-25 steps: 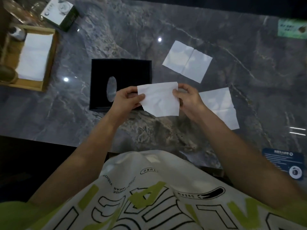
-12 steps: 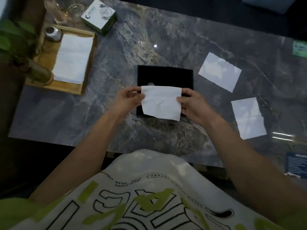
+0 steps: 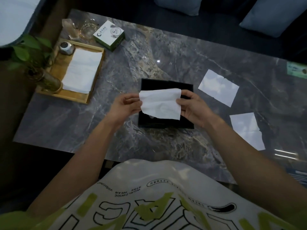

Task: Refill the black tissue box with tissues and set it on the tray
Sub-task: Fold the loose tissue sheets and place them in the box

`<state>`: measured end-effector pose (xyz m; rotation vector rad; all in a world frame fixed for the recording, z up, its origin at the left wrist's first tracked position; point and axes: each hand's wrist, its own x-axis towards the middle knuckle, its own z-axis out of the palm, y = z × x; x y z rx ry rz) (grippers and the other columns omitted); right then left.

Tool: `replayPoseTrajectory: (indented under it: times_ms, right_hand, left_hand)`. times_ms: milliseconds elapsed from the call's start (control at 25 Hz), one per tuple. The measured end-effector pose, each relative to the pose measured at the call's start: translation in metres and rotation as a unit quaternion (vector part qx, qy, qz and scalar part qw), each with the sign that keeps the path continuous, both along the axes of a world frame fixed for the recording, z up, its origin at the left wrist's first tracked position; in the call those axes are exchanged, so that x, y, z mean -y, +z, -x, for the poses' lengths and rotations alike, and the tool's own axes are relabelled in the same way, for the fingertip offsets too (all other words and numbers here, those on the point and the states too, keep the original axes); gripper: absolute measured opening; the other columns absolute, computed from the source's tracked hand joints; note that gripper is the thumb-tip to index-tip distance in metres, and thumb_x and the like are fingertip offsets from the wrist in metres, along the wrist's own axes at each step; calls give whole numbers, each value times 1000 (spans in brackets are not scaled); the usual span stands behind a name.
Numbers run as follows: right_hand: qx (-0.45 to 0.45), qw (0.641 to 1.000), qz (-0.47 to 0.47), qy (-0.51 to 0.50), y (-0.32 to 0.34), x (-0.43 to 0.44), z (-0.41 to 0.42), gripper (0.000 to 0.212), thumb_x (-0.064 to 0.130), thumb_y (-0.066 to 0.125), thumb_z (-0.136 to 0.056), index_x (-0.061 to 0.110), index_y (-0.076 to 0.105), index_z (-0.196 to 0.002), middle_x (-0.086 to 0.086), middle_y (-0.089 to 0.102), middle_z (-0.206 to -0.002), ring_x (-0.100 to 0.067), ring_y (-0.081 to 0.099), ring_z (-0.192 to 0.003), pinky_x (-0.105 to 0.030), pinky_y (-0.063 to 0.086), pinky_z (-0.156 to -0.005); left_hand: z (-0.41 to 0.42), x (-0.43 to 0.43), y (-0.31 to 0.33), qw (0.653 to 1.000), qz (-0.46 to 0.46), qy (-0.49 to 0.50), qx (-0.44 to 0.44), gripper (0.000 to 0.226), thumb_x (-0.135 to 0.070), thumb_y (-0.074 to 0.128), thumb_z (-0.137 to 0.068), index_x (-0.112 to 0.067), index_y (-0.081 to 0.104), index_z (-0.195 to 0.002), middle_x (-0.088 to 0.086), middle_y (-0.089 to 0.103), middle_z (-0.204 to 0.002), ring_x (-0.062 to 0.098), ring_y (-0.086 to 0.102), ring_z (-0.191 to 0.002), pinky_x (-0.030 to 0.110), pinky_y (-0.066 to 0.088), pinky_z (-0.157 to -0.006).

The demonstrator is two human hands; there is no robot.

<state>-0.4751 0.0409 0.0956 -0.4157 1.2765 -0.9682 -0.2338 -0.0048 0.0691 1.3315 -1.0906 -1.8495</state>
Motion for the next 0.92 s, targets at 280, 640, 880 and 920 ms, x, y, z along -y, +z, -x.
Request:
replayPoseTrajectory:
  times_ms: [280, 640, 880, 920]
  right_hand:
    - [17, 999, 34, -6, 4, -5, 7, 48, -13, 45, -92, 16, 78, -73, -1, 76, -83, -16, 74, -81, -32, 60, -80]
    - [-42, 996, 71, 33, 12, -4, 12, 51, -16, 45, -91, 20, 81, -83, 3, 78, -87, -14, 74, -84, -31, 60, -78]
    - [-105, 989, 93, 35, 12, -3, 8, 26, -10, 52, -91, 2, 71, -78, 2, 75, -78, -15, 72, -79, -33, 59, -78]
    - [-118, 988, 97, 37, 14, -2, 7, 21, -10, 52, -91, -1, 67, -79, 3, 74, -76, -13, 71, -77, -32, 59, -76]
  left_hand:
    - [8, 4, 9, 1000, 21, 3, -19, 32, 7, 59, -87, -19, 76, -79, -6, 75, -75, 7, 70, -70, 22, 58, -68]
    - [15, 5, 14, 998, 54, -6, -27, 41, 9, 58, -87, -23, 77, -71, -8, 75, -75, 4, 70, -72, 16, 54, -64]
    - [12, 8, 15, 996, 78, -13, -31, 46, 12, 55, -88, -24, 78, -71, -8, 75, -77, 7, 70, -77, 21, 56, -70]
    - [12, 8, 15, 996, 82, -11, -28, 48, 13, 54, -87, -24, 78, -69, -9, 75, -76, 5, 70, -76, 20, 56, -70]
